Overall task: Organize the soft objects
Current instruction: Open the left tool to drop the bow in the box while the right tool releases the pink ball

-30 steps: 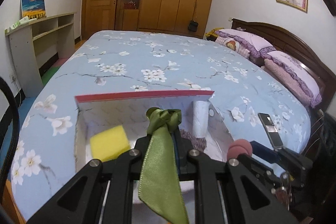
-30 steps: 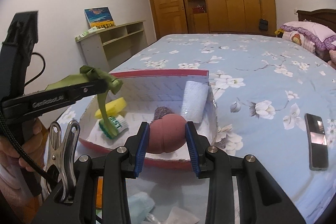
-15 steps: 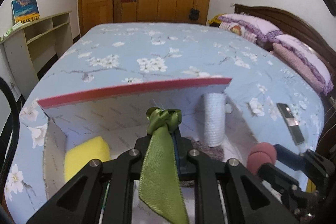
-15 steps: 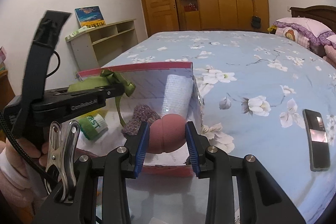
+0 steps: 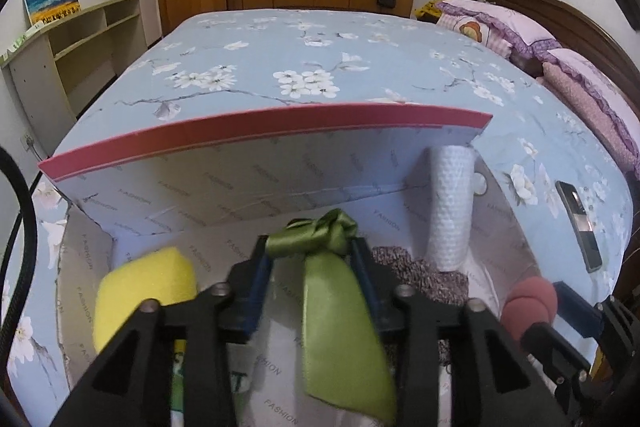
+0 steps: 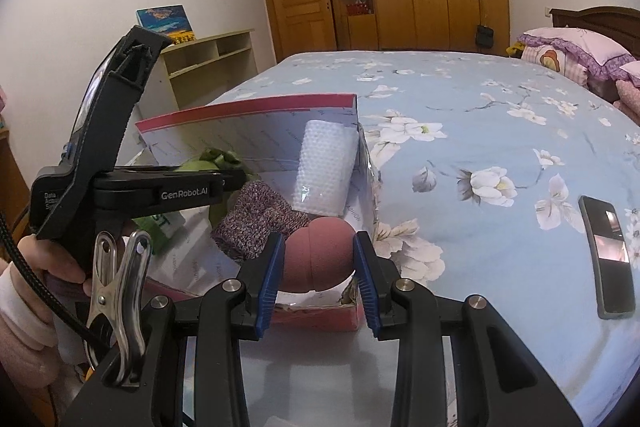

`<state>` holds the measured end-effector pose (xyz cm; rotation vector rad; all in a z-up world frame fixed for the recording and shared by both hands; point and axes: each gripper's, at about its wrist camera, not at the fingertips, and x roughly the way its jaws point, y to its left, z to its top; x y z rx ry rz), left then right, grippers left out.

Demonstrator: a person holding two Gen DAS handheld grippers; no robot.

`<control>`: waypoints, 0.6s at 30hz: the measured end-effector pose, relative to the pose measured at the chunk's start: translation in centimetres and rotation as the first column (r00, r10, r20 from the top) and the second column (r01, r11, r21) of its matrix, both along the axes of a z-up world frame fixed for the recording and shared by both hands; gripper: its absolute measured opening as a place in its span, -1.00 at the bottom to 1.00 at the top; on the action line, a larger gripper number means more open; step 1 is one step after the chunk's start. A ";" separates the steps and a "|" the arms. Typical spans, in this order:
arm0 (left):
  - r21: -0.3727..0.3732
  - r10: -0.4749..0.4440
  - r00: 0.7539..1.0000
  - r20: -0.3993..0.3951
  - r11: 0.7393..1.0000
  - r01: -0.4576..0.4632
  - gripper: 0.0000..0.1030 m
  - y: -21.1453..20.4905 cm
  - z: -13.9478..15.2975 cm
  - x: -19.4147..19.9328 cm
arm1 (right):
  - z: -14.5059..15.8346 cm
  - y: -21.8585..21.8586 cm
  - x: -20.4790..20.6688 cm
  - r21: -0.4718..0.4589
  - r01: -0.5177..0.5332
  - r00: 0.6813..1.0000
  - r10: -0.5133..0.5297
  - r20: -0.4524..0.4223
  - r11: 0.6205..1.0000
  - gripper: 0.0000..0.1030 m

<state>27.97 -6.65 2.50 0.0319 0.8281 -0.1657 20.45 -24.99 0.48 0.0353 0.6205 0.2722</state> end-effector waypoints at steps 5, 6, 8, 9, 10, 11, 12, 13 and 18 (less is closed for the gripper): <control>0.000 0.002 1.000 0.017 1.000 -0.002 0.05 0.5 0.4 -0.7 | -0.1 0.1 0.0 -0.007 0.001 1.000 -0.001 0.003 1.000 -0.29; -0.006 0.002 1.000 0.016 1.000 -0.002 0.05 0.6 0.5 -0.8 | -0.1 0.2 0.0 -0.010 0.001 1.000 -0.001 0.003 1.000 -0.29; -0.017 0.001 1.000 0.015 1.000 -0.001 0.06 0.8 0.7 -0.9 | -0.1 0.2 0.0 -0.012 0.002 1.000 -0.002 0.003 1.000 -0.29; -0.021 0.001 1.000 0.016 1.000 0.000 0.06 0.9 0.8 -1.0 | -0.2 0.2 0.0 -0.011 0.001 1.000 -0.001 0.002 1.000 -0.29; -0.026 0.001 1.000 0.020 1.000 0.000 0.06 0.9 1.0 -1.2 | -0.2 0.3 0.0 -0.011 0.001 1.000 -0.001 0.001 1.000 -0.29; -0.029 0.001 1.000 0.023 1.000 0.000 0.06 0.9 1.2 -1.3 | -0.2 0.3 0.0 -0.012 0.002 1.000 -0.002 0.000 1.000 -0.29; -0.032 0.000 1.000 0.026 0.999 0.001 0.06 1.0 1.4 -1.4 | -0.1 0.3 -0.1 -0.013 0.002 1.000 -0.002 0.000 1.000 -0.28; -0.036 -0.003 1.000 0.030 0.999 0.004 0.06 1.0 1.6 -1.6 | -0.2 0.3 0.0 -0.012 0.003 1.000 -0.003 0.000 1.000 -0.28; -0.046 -0.020 0.999 0.032 0.999 0.021 0.06 1.0 2.1 -2.3 | -0.1 0.1 0.1 -0.001 0.007 1.000 -0.007 0.000 1.000 -0.24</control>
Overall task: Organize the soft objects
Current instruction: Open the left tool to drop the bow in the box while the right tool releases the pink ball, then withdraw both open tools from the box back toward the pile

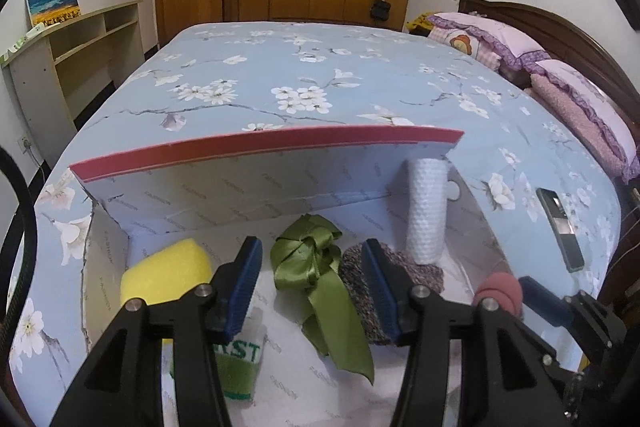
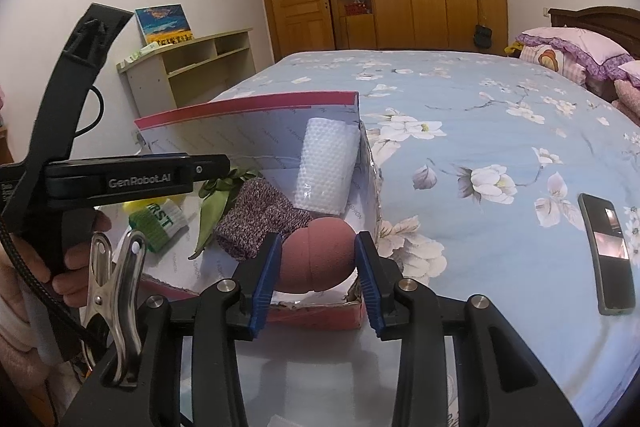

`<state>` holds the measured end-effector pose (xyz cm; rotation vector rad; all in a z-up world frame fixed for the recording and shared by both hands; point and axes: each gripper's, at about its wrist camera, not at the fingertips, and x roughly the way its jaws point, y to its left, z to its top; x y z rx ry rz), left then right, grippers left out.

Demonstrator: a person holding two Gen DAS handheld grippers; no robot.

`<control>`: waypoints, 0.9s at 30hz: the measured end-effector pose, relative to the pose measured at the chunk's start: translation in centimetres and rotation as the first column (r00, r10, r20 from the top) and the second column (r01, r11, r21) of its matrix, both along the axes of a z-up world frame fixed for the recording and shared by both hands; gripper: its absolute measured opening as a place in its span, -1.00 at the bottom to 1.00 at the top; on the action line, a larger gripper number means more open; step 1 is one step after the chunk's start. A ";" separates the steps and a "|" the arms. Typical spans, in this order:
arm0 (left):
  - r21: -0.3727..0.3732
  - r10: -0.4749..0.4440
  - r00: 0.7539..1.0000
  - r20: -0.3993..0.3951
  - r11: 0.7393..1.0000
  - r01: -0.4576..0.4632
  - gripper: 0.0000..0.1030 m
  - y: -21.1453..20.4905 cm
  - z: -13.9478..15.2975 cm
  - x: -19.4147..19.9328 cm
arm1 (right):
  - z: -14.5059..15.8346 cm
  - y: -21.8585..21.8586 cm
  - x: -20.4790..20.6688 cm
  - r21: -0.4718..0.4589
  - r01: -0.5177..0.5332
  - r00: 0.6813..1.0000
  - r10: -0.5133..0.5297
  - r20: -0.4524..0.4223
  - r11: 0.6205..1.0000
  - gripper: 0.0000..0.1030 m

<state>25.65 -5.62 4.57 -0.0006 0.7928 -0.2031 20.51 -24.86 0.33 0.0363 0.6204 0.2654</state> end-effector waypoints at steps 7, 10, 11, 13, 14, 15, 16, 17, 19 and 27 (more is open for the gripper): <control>-0.008 -0.001 1.000 0.003 1.000 0.001 0.06 0.3 0.7 -1.0 | 0.2 0.0 -0.6 0.003 0.001 1.000 -0.001 0.020 1.000 -0.11; -0.003 -0.002 1.000 0.005 1.000 0.002 0.06 0.5 1.0 -1.5 | 0.4 -0.3 -0.9 0.011 0.010 1.000 -0.010 0.019 1.000 -0.09; 0.000 -0.006 1.000 0.008 1.000 0.006 0.06 0.5 1.2 -1.7 | 0.5 -0.4 -0.9 0.014 0.012 1.000 -0.012 0.019 1.000 -0.09; 0.001 -0.007 1.000 0.015 1.000 0.007 0.06 0.8 1.5 -2.3 | 0.6 -0.5 -1.2 0.021 0.017 1.000 -0.018 0.021 1.000 -0.09; 0.000 -0.008 1.000 0.017 1.000 0.008 0.06 0.9 1.6 -2.5 | 0.8 -0.6 -1.5 0.024 0.018 1.000 -0.019 0.022 1.000 -0.09; -0.001 -0.010 1.000 0.019 1.000 0.010 0.06 1.0 1.8 -2.8 | 0.9 -0.6 -1.7 0.028 0.020 0.999 -0.021 0.024 0.999 -0.09; -0.003 -0.012 1.000 0.020 1.000 0.012 0.06 1.1 2.0 -3.1 | 1.0 -0.7 -1.9 0.033 0.023 0.999 -0.024 0.026 0.999 -0.09; -0.005 -0.014 1.000 0.021 1.000 0.014 0.06 1.2 2.1 -3.4 | 1.2 -0.7 -2.1 0.039 0.023 0.999 -0.024 0.029 0.999 -0.09; -0.005 -0.020 1.000 0.021 1.000 0.020 0.06 1.3 2.3 -4.0 | 1.6 -0.7 -2.5 0.051 0.017 0.999 -0.019 0.038 0.999 -0.09; -0.013 -0.026 0.999 0.023 1.000 0.027 0.06 1.9 3.0 -6.4 | 2.5 -0.5 -4.0 0.064 0.017 0.999 -0.020 0.045 0.998 -0.08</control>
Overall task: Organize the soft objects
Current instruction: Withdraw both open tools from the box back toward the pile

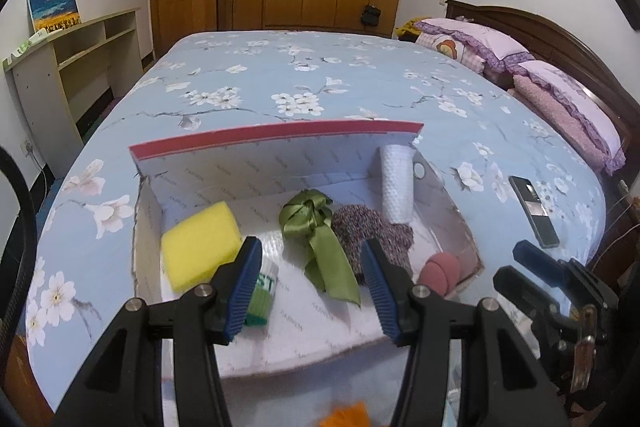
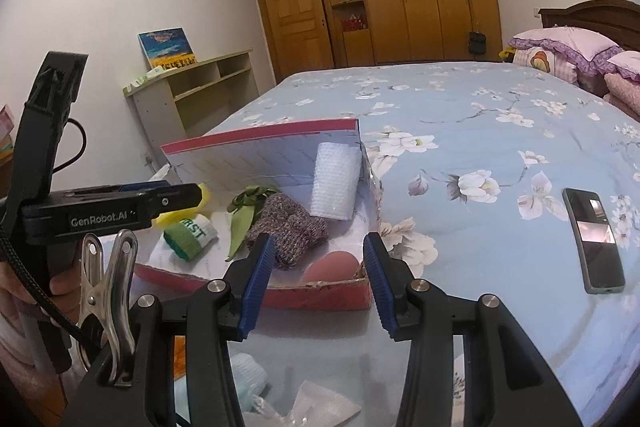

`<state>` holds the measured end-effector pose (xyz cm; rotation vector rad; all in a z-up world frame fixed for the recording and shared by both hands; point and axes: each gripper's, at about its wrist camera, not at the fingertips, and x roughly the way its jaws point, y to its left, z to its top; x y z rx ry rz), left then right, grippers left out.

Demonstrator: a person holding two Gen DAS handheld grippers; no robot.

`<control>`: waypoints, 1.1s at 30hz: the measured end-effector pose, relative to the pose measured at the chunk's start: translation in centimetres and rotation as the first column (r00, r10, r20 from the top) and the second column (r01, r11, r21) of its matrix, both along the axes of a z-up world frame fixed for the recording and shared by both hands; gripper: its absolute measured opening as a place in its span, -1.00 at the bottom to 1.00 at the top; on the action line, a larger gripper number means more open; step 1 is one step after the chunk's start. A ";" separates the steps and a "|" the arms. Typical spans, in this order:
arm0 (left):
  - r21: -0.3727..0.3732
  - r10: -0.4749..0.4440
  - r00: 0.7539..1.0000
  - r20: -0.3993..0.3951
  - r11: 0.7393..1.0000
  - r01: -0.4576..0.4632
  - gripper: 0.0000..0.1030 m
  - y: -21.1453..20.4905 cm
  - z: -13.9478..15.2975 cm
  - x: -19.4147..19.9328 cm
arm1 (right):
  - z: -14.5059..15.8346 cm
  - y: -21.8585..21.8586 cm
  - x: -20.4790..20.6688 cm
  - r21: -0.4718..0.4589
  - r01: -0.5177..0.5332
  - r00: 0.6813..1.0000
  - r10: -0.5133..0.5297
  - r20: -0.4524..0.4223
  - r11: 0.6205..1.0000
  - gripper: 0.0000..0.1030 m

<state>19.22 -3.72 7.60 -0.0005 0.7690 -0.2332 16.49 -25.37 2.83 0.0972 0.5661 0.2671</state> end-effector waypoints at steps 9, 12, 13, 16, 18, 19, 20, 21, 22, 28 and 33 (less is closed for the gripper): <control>-0.021 0.009 1.000 0.004 1.000 -0.009 0.06 1.1 0.4 -2.9 | 0.5 0.3 -1.6 -0.001 -0.009 1.000 0.009 -0.006 1.000 -0.08; -0.022 0.014 1.000 0.003 1.000 -0.014 0.06 1.6 0.6 -3.9 | 0.7 0.5 -2.2 0.001 -0.014 1.000 0.014 -0.004 1.000 -0.08; -0.021 0.017 1.000 0.002 1.000 -0.017 0.06 1.8 0.6 -4.2 | 0.7 0.6 -2.5 0.000 -0.016 1.000 0.016 -0.003 1.000 -0.08; -0.021 0.027 1.000 0.002 0.999 -0.027 0.06 2.4 0.5 -5.3 | 0.8 0.9 -2.9 -0.005 -0.022 1.000 0.022 -0.005 1.000 -0.08; -0.025 0.034 0.999 0.001 0.999 -0.034 0.06 2.8 0.5 -5.9 | 0.7 1.0 -3.2 0.000 -0.026 1.000 0.026 -0.011 1.000 -0.08; -0.027 0.039 0.999 -0.001 0.999 -0.039 0.06 3.0 0.4 -6.2 | 0.6 1.0 -3.3 0.003 -0.028 0.999 0.028 -0.015 1.000 -0.08; -0.029 0.044 0.999 -0.003 0.999 -0.044 0.06 3.2 0.4 -6.4 | 0.6 1.1 -3.4 0.004 -0.030 0.999 0.030 -0.019 1.000 -0.08; -0.032 0.048 0.999 -0.005 0.998 -0.048 0.06 3.4 0.3 -6.7 | 0.6 1.2 -3.6 0.004 -0.033 0.999 0.033 -0.023 0.999 -0.08; -0.035 0.054 0.999 -0.008 0.998 -0.054 0.06 3.6 0.2 -7.0 | 0.5 1.3 -3.7 0.003 -0.035 0.999 0.035 -0.025 0.999 -0.08; -0.045 0.073 0.997 -0.024 0.996 -0.074 0.06 4.6 -0.2 -8.4 | 0.6 2.0 -4.9 -0.007 -0.050 0.998 0.050 -0.030 0.999 -0.08; -0.056 0.087 0.996 -0.028 0.994 -0.089 0.06 5.4 -0.5 -9.9 | 0.5 2.6 -5.9 -0.015 -0.063 0.997 0.062 -0.041 0.998 -0.08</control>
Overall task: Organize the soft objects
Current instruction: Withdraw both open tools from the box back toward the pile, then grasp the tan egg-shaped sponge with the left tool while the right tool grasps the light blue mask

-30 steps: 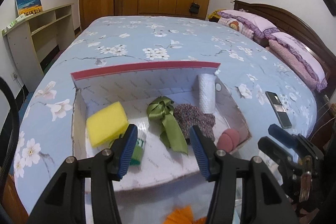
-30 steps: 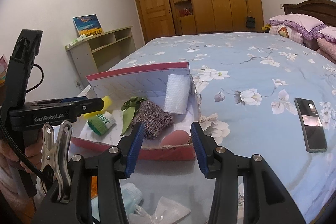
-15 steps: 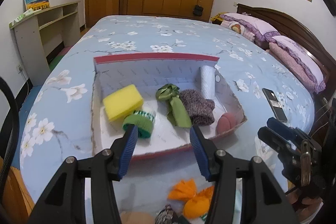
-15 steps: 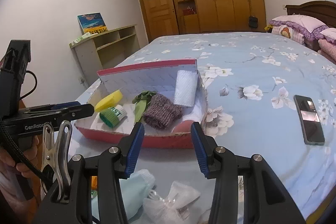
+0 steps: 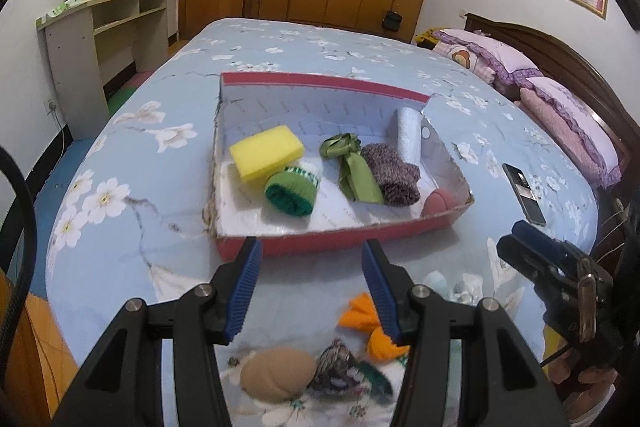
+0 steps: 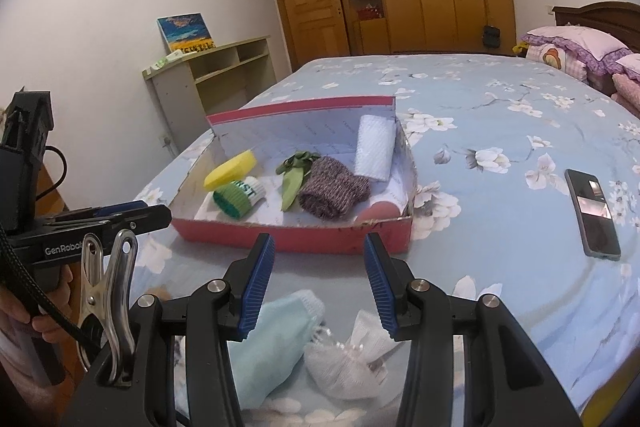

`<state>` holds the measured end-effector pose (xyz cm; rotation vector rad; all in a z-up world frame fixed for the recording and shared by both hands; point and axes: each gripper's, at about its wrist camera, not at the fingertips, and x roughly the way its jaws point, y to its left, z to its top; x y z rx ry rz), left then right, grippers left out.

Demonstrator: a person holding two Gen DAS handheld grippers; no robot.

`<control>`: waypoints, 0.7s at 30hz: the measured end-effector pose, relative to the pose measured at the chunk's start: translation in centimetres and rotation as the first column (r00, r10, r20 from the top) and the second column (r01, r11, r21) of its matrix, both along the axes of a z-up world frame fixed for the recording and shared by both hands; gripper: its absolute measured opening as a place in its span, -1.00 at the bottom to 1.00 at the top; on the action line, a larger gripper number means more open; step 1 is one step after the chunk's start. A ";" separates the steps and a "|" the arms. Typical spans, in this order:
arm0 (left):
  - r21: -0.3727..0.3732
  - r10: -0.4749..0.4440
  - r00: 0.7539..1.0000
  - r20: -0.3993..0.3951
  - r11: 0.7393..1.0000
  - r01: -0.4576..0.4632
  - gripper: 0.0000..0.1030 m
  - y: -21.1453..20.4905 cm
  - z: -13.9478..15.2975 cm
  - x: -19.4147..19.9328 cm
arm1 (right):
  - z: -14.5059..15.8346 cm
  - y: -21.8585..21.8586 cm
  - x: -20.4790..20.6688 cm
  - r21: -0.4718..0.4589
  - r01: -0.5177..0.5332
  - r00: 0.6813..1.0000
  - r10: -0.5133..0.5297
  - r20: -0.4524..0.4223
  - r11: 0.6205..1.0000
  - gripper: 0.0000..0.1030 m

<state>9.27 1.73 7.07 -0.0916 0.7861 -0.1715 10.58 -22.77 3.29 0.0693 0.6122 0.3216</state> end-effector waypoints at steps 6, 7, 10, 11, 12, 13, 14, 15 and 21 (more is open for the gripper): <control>-0.002 0.016 1.000 -0.016 1.000 -0.016 0.06 1.1 -1.0 -2.3 | -0.2 0.6 -1.3 0.004 -0.026 1.000 0.026 -0.010 1.000 -0.08; -0.005 0.017 1.000 -0.020 1.000 -0.017 0.06 1.3 -1.2 -2.7 | -0.2 0.7 -1.4 0.005 -0.029 0.999 0.029 -0.013 1.000 -0.08; -0.013 0.027 0.999 -0.032 1.000 -0.028 0.06 1.8 -1.8 -3.5 | -0.4 1.0 -2.0 0.006 -0.045 0.999 0.045 -0.025 0.999 -0.08; -0.015 0.030 0.999 -0.034 0.999 -0.031 0.06 2.0 -2.0 -3.9 | -0.5 1.1 -2.2 0.007 -0.049 0.998 0.049 -0.029 0.999 -0.08; -0.019 0.033 0.999 -0.037 0.999 -0.034 0.06 2.2 -2.2 -4.1 | -0.6 1.2 -2.3 0.009 -0.053 0.998 0.053 -0.033 0.999 -0.08; -0.022 0.038 0.998 -0.041 0.999 -0.038 0.06 2.4 -2.5 -4.3 | -0.6 1.3 -2.5 0.009 -0.056 0.998 0.057 -0.037 0.998 -0.08; -0.025 0.041 0.998 -0.045 0.999 -0.043 0.06 2.6 -2.7 -4.5 | -0.7 1.4 -2.7 0.009 -0.056 0.998 0.057 -0.041 0.998 -0.08; -0.027 0.044 0.998 -0.048 0.999 -0.046 0.06 2.7 -2.8 -4.6 | -0.7 1.4 -2.8 0.008 -0.054 0.998 0.054 -0.042 0.999 -0.08; -0.046 0.066 0.995 -0.076 0.996 -0.070 0.06 3.3 -4.0 -5.0 | -1.2 2.4 -4.0 -0.017 -0.073 0.995 0.072 -0.073 0.997 -0.08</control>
